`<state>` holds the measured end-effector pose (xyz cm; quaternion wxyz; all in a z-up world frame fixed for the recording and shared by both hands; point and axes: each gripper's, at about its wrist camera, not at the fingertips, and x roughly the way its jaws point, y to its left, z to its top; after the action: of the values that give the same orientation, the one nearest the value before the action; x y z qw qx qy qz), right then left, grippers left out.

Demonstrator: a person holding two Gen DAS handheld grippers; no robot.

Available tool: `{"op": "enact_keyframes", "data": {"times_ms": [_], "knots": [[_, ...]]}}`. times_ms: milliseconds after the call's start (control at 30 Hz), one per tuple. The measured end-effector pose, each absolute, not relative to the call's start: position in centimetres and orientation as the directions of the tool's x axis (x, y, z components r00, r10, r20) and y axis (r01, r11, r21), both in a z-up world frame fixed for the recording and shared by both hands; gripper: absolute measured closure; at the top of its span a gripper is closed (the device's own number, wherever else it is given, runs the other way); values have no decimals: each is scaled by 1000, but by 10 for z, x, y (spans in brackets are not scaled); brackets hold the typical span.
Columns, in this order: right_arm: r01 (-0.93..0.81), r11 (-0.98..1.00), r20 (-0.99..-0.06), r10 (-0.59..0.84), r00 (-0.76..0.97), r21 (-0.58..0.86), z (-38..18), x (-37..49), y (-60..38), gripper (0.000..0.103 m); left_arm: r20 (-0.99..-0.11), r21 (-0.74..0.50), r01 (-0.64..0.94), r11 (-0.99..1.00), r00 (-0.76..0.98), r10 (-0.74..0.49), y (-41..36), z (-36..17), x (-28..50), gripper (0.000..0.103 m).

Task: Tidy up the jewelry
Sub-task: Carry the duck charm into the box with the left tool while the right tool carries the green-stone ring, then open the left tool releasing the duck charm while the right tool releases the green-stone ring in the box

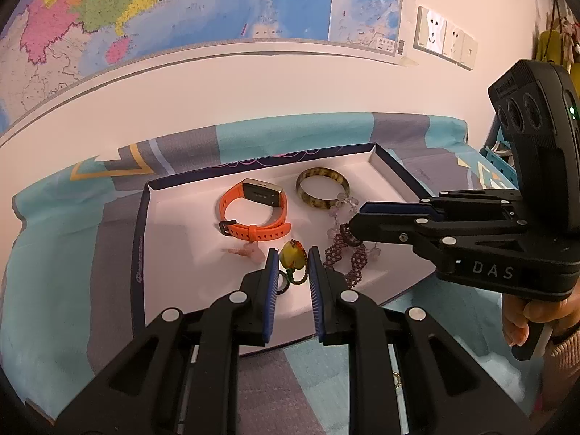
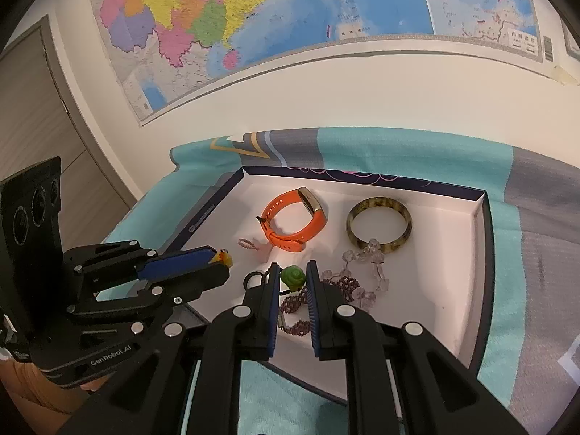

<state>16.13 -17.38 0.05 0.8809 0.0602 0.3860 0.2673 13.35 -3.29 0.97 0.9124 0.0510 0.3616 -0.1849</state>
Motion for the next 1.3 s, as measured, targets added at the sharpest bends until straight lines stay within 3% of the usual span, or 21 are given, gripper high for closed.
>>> {"op": "enact_keyframes", "data": {"times_ms": [1300], "knots": [[-367, 889, -725, 442, 528, 274, -27, 205, -160, 90, -762, -33, 319, 947, 605, -230, -44, -23, 187, 86]]}}
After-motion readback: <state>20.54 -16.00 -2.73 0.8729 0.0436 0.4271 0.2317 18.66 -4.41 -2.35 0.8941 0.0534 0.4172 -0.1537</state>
